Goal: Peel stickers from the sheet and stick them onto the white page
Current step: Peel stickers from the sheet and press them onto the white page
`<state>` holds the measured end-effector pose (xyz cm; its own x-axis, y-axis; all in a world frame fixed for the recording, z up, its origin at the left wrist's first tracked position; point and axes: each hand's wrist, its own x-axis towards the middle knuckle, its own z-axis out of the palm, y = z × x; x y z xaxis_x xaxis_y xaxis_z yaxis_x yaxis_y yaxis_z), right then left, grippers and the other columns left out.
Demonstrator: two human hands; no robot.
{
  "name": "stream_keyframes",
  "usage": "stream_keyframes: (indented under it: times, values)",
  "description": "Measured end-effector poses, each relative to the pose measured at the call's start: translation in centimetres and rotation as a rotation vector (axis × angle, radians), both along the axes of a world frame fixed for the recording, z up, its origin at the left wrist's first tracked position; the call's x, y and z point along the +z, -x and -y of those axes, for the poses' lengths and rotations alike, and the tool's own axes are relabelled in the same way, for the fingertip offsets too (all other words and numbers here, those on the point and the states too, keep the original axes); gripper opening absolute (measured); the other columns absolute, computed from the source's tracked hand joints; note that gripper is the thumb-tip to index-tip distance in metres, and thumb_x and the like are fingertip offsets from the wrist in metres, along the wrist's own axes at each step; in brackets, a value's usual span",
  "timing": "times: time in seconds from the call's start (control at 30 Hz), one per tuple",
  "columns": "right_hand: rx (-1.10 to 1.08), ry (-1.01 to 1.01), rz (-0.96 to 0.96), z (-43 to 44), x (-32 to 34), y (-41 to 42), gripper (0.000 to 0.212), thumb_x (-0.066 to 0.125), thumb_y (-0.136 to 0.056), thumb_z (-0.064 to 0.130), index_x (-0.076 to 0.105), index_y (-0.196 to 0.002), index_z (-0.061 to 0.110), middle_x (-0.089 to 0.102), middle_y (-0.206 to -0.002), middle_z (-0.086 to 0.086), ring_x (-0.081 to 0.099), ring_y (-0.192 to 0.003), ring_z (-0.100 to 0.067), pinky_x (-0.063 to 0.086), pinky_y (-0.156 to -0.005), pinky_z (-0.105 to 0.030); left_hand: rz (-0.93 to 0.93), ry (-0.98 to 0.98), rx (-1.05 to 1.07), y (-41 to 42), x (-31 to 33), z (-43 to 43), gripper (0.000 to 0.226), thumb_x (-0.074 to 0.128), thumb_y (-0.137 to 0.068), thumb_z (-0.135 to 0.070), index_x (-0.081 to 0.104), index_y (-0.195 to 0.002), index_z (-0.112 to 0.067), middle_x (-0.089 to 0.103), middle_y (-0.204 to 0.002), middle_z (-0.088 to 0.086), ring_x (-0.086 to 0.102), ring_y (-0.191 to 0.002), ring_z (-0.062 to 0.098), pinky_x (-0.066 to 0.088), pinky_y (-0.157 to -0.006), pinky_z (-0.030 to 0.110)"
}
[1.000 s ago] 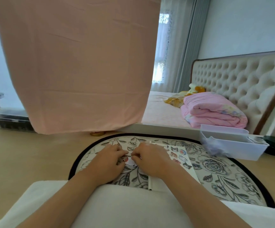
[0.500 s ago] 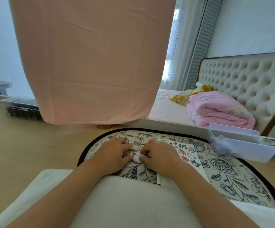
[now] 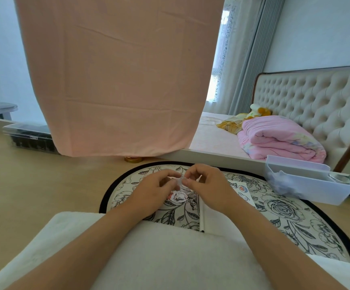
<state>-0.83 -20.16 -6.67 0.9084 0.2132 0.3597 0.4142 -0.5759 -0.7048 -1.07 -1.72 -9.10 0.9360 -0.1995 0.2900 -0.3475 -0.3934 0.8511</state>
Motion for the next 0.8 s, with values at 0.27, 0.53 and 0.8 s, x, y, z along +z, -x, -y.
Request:
stream_keyframes:
  times: [0.27,0.53,0.8]
  values:
    - [0.019,0.067,0.13,0.3,-0.1,0.2,0.019,0.08,-0.082,0.02,0.073,-0.084,0.037,0.062,-0.088,0.015,0.045,-0.056,-0.006,0.039,-0.058,-0.015,-0.249,0.369,0.069,0.9,0.6,1.2,0.02,0.058,-0.099,-0.012,0.074,-0.102,-0.022,0.074,-0.087,-0.002,0.065,-0.065,0.006,0.047,-0.052,0.018]
    - [-0.007,-0.2,-0.177,-0.6,0.5,1.1,0.003,0.071,-0.091,0.021,0.073,-0.093,0.021,0.072,-0.083,-0.004,0.054,-0.05,-0.001,0.048,-0.055,-0.018,-0.302,0.532,0.149,1.0,0.7,1.2,0.009,0.073,-0.089,-0.013,0.075,-0.095,-0.019,0.077,-0.084,0.002,0.071,-0.069,0.013,0.052,-0.055,0.022]
    - [-0.045,-0.346,-0.248,-0.6,0.7,1.1,0.005,0.071,-0.092,0.016,0.075,-0.09,0.013,0.066,-0.07,0.001,0.053,-0.052,-0.013,0.039,-0.044,-0.014,-0.231,0.344,0.135,1.0,0.5,1.5,0.004,0.071,-0.089,-0.014,0.07,-0.089,-0.017,0.068,-0.078,-0.002,0.064,-0.067,0.007,0.048,-0.053,0.02]
